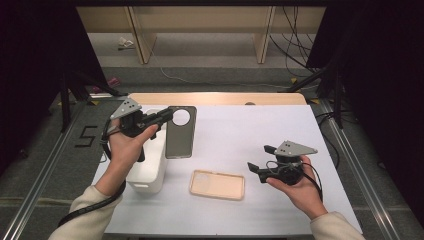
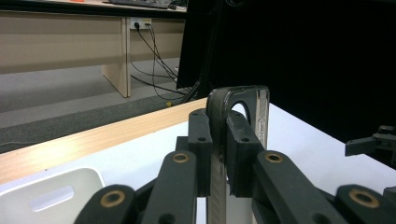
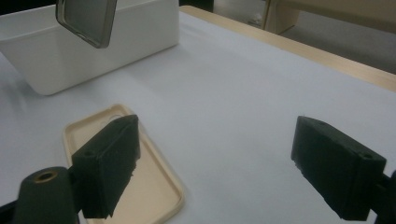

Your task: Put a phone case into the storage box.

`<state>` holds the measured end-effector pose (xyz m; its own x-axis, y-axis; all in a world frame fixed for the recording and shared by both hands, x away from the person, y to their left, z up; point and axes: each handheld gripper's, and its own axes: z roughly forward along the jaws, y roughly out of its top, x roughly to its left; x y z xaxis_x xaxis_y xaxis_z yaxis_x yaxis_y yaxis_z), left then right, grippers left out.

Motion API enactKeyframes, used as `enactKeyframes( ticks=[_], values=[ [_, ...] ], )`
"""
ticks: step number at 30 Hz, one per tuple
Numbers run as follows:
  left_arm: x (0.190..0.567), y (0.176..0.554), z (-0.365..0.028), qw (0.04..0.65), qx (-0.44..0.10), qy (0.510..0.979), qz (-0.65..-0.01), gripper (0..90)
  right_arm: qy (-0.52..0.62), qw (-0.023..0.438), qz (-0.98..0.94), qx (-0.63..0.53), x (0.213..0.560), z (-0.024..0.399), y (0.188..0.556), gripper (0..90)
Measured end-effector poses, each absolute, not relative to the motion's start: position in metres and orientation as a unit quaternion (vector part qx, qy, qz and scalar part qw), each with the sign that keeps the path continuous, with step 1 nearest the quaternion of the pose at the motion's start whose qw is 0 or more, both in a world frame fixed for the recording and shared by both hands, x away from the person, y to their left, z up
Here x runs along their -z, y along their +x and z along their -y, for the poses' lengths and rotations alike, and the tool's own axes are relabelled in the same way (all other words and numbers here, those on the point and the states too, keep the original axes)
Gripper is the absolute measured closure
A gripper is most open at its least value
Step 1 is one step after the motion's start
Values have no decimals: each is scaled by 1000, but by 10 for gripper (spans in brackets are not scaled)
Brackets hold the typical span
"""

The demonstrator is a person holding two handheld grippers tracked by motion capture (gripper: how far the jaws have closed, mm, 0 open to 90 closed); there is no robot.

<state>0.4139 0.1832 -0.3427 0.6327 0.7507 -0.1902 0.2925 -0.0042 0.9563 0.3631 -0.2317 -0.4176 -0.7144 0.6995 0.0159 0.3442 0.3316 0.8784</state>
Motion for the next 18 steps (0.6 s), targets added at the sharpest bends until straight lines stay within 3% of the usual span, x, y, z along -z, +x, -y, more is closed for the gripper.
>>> enactKeyframes(
  ticks=[18],
  values=[
    [336, 422, -203, 597, -202, 672, -388, 817, 331, 185, -794, -475, 419, 231, 363, 164]
  ],
)
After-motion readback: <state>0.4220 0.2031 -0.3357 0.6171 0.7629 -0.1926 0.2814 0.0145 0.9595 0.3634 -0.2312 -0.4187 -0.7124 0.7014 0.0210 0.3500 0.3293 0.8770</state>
